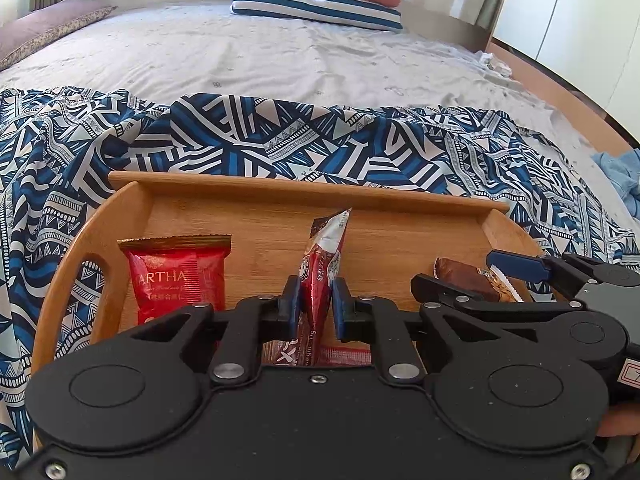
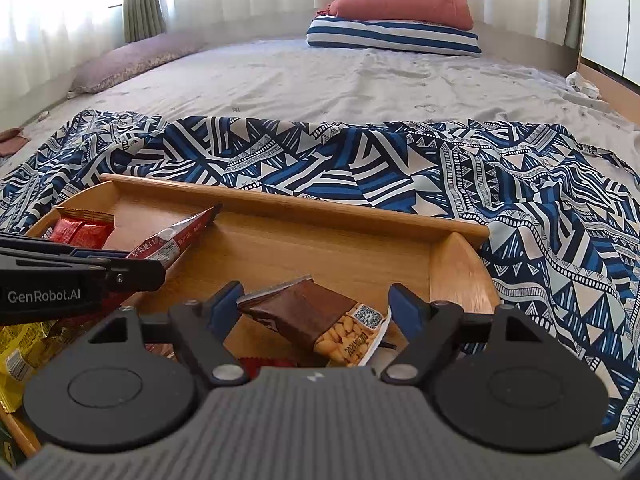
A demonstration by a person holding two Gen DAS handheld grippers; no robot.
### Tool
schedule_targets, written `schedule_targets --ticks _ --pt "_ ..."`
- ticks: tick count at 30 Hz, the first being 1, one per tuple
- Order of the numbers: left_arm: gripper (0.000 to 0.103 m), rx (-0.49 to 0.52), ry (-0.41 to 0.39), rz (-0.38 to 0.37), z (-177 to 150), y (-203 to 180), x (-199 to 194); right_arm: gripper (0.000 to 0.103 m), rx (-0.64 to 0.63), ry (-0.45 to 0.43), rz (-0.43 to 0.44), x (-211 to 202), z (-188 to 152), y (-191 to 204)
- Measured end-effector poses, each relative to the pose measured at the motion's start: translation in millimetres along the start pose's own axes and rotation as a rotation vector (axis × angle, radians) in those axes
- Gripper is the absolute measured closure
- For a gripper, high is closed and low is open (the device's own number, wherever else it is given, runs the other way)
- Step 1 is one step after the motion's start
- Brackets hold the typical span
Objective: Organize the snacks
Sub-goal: 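Carry both snacks over the wooden tray and open both tools to release them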
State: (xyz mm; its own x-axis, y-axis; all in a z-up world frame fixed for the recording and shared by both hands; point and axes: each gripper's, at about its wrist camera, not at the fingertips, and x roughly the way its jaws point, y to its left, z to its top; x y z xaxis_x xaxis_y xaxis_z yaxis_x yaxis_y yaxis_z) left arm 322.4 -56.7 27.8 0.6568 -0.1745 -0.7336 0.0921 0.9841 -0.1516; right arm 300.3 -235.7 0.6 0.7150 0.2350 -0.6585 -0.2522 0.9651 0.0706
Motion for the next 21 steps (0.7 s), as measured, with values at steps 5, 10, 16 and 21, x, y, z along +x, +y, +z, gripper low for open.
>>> schedule_targets --ticks 5,10,16,21 --pt "0.088 0.001 0.000 -0.001 0 0 1 0.022 0.010 -0.001 -0.001 1 -1 -1" --pt "0.087 -0.008 0.008 -0.008 0 1 2 0.018 0.019 -0.005 -0.002 2 -2 -2" --pt "0.086 -0.023 0.023 -0.014 0 3 2 0.013 0.048 -0.006 -0.006 2 -3 -6" --pt "0.076 -0.016 0.033 -0.020 1 3 -8 0.001 0.056 -0.021 -0.006 -3 -3 -7"
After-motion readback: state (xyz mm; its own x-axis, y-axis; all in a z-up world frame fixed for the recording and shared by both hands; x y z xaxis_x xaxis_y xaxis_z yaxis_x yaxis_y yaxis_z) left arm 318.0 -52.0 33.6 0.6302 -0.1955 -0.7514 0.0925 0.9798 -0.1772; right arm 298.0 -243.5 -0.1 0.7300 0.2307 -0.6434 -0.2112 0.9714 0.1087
